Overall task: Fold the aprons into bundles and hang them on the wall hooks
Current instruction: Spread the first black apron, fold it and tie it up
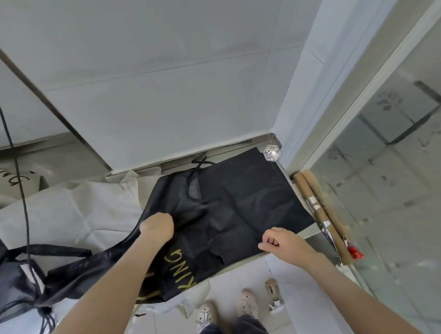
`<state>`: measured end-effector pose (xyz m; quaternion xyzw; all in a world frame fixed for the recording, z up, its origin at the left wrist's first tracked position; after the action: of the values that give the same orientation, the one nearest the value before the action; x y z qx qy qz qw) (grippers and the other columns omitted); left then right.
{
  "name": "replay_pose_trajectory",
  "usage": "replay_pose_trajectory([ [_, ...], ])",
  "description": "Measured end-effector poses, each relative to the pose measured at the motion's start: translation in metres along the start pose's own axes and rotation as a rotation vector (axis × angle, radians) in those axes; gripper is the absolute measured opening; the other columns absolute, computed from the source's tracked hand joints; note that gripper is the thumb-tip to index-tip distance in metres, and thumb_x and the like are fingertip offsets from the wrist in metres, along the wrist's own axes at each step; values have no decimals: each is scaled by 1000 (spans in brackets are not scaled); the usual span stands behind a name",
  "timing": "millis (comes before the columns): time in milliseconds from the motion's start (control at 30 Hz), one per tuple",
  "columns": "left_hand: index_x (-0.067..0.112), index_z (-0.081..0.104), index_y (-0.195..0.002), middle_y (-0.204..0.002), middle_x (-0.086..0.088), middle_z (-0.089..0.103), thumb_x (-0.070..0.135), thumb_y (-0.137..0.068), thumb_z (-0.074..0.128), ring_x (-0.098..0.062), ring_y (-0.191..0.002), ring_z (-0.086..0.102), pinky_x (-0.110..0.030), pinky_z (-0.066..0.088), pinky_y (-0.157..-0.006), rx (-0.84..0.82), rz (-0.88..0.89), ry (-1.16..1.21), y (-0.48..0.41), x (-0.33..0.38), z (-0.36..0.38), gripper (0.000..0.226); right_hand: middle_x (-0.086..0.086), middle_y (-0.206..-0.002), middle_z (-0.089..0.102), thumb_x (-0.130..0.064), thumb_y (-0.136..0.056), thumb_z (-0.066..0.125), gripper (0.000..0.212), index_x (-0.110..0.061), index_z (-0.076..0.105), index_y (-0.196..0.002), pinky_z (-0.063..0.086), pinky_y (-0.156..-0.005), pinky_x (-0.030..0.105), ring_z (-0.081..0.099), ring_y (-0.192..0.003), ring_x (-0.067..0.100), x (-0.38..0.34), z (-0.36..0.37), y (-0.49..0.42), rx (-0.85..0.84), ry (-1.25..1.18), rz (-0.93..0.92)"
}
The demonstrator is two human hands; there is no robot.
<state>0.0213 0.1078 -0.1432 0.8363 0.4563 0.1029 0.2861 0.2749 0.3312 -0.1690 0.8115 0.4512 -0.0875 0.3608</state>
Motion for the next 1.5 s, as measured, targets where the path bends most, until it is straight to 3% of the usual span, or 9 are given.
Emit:
replay_pose_trajectory([
  [133,12,60,-124,-126,-7,57,13,-95,42,-27,-115,54,-36,44,-93,-129,-63,-108,-1,-19,2,34,-3,-98,63,-25,-95,53,7,-23,60,-96,50,-84,35,58,-91,14,-6,-19,-16,218,-150,9],
  [267,11,59,-123,-129,-8,55,14,-91,43,-28,-117,53,-38,43,-100,-238,-163,-79,-4,-30,3,35,3,-140,44,-23,-95,53,44,-16,43,-138,34,-109,39,38,-131,23,-1,-38,-42,341,-26,142],
  [433,8,37,-136,-137,-16,44,40,-86,54,-36,-125,44,-44,39,-100,80,-179,299,-15,-1,-29,62,4,-157,21,-37,-97,48,60,-20,24,-150,24,-115,43,20,-143,26,3,-42,-70,158,63,220],
  [533,12,35,-137,-137,-13,43,57,-84,53,-33,-127,41,-44,35,-102,294,-37,328,-27,30,-51,72,5,-154,27,-33,-96,50,58,-18,29,-147,28,-113,44,26,-140,27,5,-51,-92,222,-8,252],
  [633,14,35,-138,-137,-9,42,67,-83,50,-29,-128,39,-43,33,-105,302,23,321,-43,52,-57,78,10,-150,34,-27,-93,55,60,-11,31,-146,31,-112,44,32,-137,29,4,-70,-114,308,-165,270],
  [967,19,42,-134,-133,-5,48,38,-93,52,-26,-127,40,-42,23,-108,181,7,188,-103,75,-55,46,9,-139,44,-23,-90,52,49,-9,38,-135,36,-104,47,40,-124,33,9,-112,-178,253,-198,264],
  [1167,28,53,-127,-111,-1,55,26,-102,37,-23,-105,53,-35,35,-94,153,340,236,-101,79,-59,30,11,-134,44,-27,-90,60,47,-10,47,-133,32,-108,40,36,-128,30,3,-111,-178,290,-234,267],
  [1300,33,51,-133,-115,-1,57,23,-103,37,-23,-108,53,-33,43,-87,117,434,323,-97,77,-63,35,6,-122,54,-30,-88,65,40,-14,55,-123,44,-94,34,52,-113,22,-6,-105,-173,346,-294,240],
  [1500,35,46,-138,-117,1,55,20,-103,37,-21,-103,55,-34,47,-86,168,506,339,-92,79,-63,39,0,-94,59,-30,-90,64,24,-9,61,-102,38,-62,22,58,-92,19,-10,-98,-163,318,-417,297],
])
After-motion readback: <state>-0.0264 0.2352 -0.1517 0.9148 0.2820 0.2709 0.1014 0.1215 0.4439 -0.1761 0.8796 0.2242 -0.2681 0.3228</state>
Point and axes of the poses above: each hand's wrist, its own y-axis away from the middle knuckle, its own z-axis out of the palm, x = y × z, the point moved 1 cm from there along -y, towards the middle knuckle
